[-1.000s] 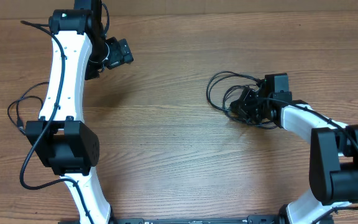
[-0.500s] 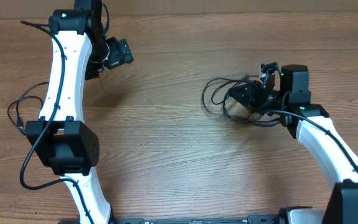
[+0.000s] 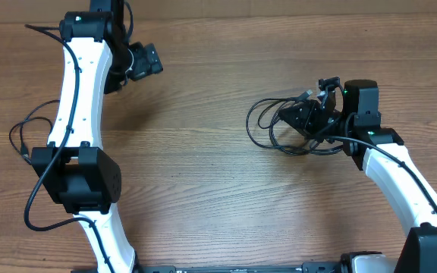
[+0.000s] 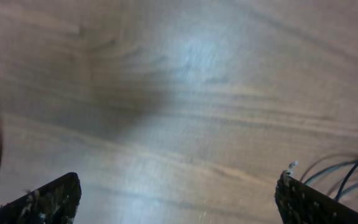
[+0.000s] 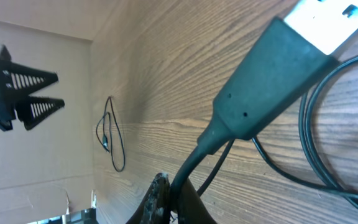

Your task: Untangle cables

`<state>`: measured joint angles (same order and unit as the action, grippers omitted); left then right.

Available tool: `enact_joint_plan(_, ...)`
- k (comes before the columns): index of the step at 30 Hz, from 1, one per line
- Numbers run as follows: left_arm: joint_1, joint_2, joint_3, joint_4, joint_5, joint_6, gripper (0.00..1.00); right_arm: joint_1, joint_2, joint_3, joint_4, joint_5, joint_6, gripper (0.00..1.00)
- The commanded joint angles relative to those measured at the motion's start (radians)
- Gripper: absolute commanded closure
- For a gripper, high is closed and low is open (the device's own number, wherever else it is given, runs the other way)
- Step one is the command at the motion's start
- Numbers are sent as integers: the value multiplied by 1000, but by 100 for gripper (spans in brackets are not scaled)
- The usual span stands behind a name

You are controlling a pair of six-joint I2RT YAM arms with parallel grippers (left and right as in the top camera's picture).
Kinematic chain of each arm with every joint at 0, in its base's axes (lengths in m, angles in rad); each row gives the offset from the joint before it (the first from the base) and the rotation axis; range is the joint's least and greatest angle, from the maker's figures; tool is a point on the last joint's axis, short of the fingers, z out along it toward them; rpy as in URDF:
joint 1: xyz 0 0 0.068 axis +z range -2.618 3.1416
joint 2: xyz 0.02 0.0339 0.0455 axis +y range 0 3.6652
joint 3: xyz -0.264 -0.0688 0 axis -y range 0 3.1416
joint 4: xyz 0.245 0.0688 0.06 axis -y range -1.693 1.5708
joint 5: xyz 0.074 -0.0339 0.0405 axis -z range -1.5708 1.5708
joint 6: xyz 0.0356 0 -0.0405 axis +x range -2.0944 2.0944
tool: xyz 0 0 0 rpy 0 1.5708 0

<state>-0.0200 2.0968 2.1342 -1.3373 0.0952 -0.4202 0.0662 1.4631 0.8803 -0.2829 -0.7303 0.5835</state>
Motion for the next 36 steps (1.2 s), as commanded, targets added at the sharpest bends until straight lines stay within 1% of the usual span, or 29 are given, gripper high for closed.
enact_joint_plan(1, 0, 9, 2, 1, 44, -13, 1, -3, -13, 0, 0, -19, -13, 96)
enact_joint_plan(3, -1, 9, 1, -20, 123, -41, 0, -3, -13, 0, 0, -19, -13, 96)
enact_joint_plan(5, -5, 9, -2, -66, 189, -41, 0, -3, -13, 0, 0, -19, -13, 96)
enact_joint_plan(9, -29, 9, -13, -158, 228, -41, 0, -3, -13, 0, 3, -19, -8, 96)
enact_joint_plan(12, -60, 9, -13, -200, 256, -41, 0, -3, -13, 0, 4, -21, -4, 96)
enact_joint_plan(16, -100, 9, -13, -185, 260, -40, 0, -3, -13, 0, 5, -24, 57, 96)
enact_joint_plan(19, -114, 9, -13, -133, 262, -45, 0, -3, -13, 0, 4, -24, 101, 96)
enact_joint_plan(20, -116, 9, -13, -103, 285, -61, 1, -3, -13, 0, 4, -33, 101, 96)
enact_joint_plan(23, -121, 9, -13, -94, 292, -68, 0, -3, -13, 0, 8, -87, 102, 96)
enact_joint_plan(26, -142, 9, -24, -98, 291, -143, 1, -3, -13, 0, 37, -143, 117, 96)
enact_joint_plan(29, -172, 9, -37, -93, 290, -199, 0, -3, -13, 0, 56, -147, 172, 96)
enact_joint_plan(31, -195, 9, -39, -98, 293, -228, 1, -2, -13, 0, 65, -147, 176, 96)
enact_joint_plan(32, -209, 9, -39, -99, 296, -235, 2, -2, -13, 0, 66, -147, 176, 96)
enact_joint_plan(33, -222, 9, -39, -100, 300, -235, 12, -2, -13, 0, 65, -147, 176, 96)
enact_joint_plan(34, -240, 9, -39, -103, 309, -235, 18, -2, -13, 0, 65, -147, 176, 96)
enact_joint_plan(35, -260, 9, -39, -101, 327, -235, 21, 0, -13, 0, 66, -147, 176, 96)
enact_joint_plan(36, -277, 9, -39, -100, 344, -235, 20, 1, -13, 0, 69, -147, 176, 96)
